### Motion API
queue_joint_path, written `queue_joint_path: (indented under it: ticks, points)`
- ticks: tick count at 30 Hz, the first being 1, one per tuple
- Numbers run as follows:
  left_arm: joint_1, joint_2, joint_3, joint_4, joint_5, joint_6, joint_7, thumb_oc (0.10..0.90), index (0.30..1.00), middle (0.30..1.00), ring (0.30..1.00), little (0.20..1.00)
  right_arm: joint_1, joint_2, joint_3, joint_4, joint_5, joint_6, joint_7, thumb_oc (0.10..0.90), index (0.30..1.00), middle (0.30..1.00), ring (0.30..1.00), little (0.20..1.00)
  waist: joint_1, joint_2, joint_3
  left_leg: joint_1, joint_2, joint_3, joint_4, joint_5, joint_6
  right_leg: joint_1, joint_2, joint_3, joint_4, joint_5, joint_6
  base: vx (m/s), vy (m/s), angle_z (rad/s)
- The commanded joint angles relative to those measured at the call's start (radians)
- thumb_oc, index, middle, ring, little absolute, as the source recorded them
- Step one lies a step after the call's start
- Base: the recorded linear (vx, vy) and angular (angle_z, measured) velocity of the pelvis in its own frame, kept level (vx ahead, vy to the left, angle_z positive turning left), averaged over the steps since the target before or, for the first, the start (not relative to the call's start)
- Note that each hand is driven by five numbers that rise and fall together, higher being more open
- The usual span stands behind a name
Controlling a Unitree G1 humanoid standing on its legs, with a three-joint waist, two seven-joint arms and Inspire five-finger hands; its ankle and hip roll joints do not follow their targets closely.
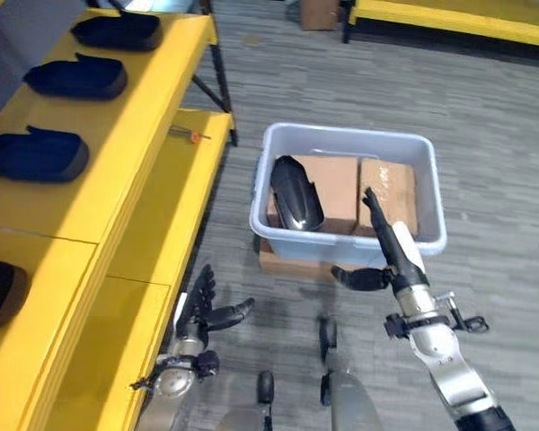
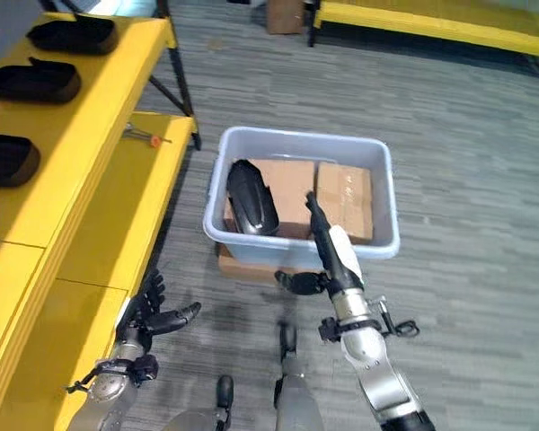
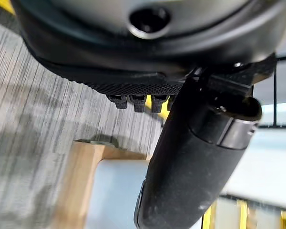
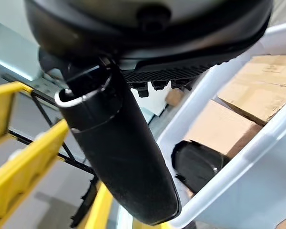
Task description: Move parts from the plastic box to the shelf.
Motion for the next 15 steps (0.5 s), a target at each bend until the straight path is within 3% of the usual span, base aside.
queue_joint_path:
  ticks: [1,6,10,11,12,15]
  points:
    - [-0.049,0.042,0.028,-0.140,-0.016,-0.089,-0.020,0.900,1.000,1.000,1.000,1.000,-0.099,-0.045,-0.091,-0.113,-0.018,-0.082,-0.038,0.900,1.000,1.000,1.000,1.000,-0.020,0.010,-0.080,0.078,0.071,-0.026,-0.003,-0.076,-0.005,-0.058,0.015,-0.037,0.056,-0.037,0.063,0.25,-0.162,0.07]
    - [-0.051,0.053,0.017,-0.158,-0.035,-0.085,-0.018,0.900,1.000,1.000,1.000,1.000,-0.093,-0.062,-0.104,-0.110,-0.004,-0.082,-0.050,0.900,1.000,1.000,1.000,1.000,-0.028,0.018,-0.083,0.078,0.156,-0.046,-0.041,-0.032,-0.046,-0.086,0.046,-0.082,0.118,-0.103,0.038,0.17,-0.174,0.13]
    - [-0.061,0.054,0.012,-0.161,-0.045,-0.082,-0.013,0.900,1.000,1.000,1.000,1.000,-0.103,-0.075,-0.106,-0.107,0.000,-0.081,-0.066,0.900,1.000,1.000,1.000,1.000,-0.023,0.020,-0.070,0.036,0.184,-0.043,0.015,-0.006,-0.068,-0.094,0.062,-0.098,0.144,-0.146,0.018,0.11,-0.143,0.15]
    - [-0.063,0.053,0.010,-0.159,-0.047,-0.083,-0.013,0.900,1.000,1.000,1.000,1.000,-0.105,-0.079,-0.105,-0.107,0.004,-0.084,-0.071,0.900,1.000,1.000,1.000,1.000,-0.022,0.018,-0.061,0.015,0.180,-0.040,0.064,0.004,-0.074,-0.087,0.065,-0.095,0.147,-0.155,0.009,0.09,-0.175,0.37]
    - [-0.074,0.049,0.001,-0.163,-0.060,-0.086,-0.011,0.900,1.000,1.000,1.000,1.000,-0.114,-0.092,-0.106,-0.110,0.006,-0.087,-0.080,0.900,1.000,1.000,1.000,1.000,-0.011,0.009,-0.030,-0.060,0.147,-0.022,0.210,0.032,-0.087,-0.064,0.060,-0.098,0.146,-0.173,-0.009,0.01,-0.084,0.43]
    - [-0.086,0.052,-0.011,-0.169,-0.068,-0.087,-0.011,0.900,1.000,1.000,1.000,1.000,-0.136,-0.099,-0.099,-0.111,-0.003,-0.086,-0.091,0.900,1.000,1.000,1.000,1.000,0.008,-0.006,0.006,-0.153,0.115,-0.030,0.316,0.053,-0.085,-0.047,0.057,-0.097,0.144,-0.184,-0.021,-0.05,-0.063,0.28]
